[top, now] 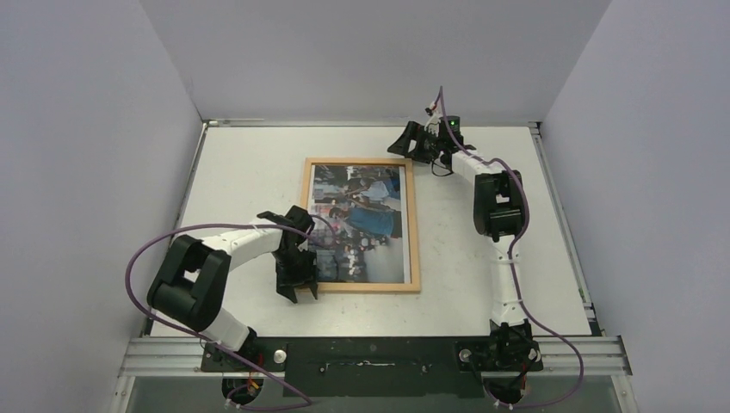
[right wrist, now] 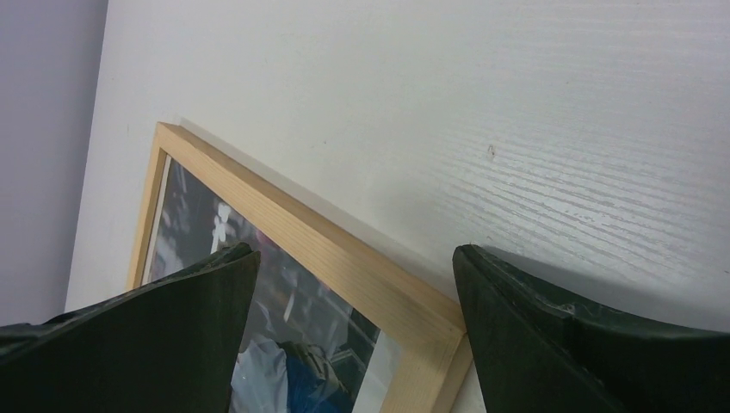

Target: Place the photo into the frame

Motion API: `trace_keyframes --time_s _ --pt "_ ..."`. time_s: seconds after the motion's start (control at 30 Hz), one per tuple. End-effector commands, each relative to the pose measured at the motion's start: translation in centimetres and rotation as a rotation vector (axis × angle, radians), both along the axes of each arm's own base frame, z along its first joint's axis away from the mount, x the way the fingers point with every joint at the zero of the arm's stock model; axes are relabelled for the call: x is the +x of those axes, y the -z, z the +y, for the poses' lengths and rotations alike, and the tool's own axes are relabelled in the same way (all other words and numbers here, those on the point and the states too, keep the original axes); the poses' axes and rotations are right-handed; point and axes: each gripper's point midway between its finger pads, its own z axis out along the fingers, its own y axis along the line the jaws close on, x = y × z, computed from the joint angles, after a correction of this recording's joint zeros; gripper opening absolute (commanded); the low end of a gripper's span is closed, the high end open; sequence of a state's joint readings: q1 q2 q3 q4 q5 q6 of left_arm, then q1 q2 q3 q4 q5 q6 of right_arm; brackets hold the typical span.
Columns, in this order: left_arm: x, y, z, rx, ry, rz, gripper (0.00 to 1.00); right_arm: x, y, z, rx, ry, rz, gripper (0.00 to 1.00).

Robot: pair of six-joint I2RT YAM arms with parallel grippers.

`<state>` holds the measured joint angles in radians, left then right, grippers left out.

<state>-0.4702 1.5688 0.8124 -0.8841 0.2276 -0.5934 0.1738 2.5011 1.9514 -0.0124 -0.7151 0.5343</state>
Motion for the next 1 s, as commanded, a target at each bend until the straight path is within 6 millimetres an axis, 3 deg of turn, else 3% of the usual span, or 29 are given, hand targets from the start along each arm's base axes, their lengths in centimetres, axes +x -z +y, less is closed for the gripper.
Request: trace_keyframes --time_s 0.0,0.23,0.57,0.77,0.97 --pt "5.1 -0.9 -0.4 0.009 -0.064 -0.254 0.52 -2.2 0.3 0.6 0.008 -0.069 0.023 0.86" --pt "8.1 -1.2 -1.7 -0.101 -0.13 -0.389 0.51 -3.5 -0.2 -0.5 0.057 -0.037 0.017 0.86" --pt "10.4 -0.4 1.4 -0.14 -0.292 -0.421 0.51 -7.1 -0.1 -1.5 0.02 -0.022 0.052 0.86" --pt "14.2 -1.9 2.2 -0.208 -0.251 -0.486 0.53 -9.9 0.4 -3.8 -0.044 0.057 0.086 0.85" --pt "18.5 -1.7 2.5 -0.278 -0.254 -0.472 0.54 -13.4 0.2 -5.0 -0.089 0.086 0.127 0.83"
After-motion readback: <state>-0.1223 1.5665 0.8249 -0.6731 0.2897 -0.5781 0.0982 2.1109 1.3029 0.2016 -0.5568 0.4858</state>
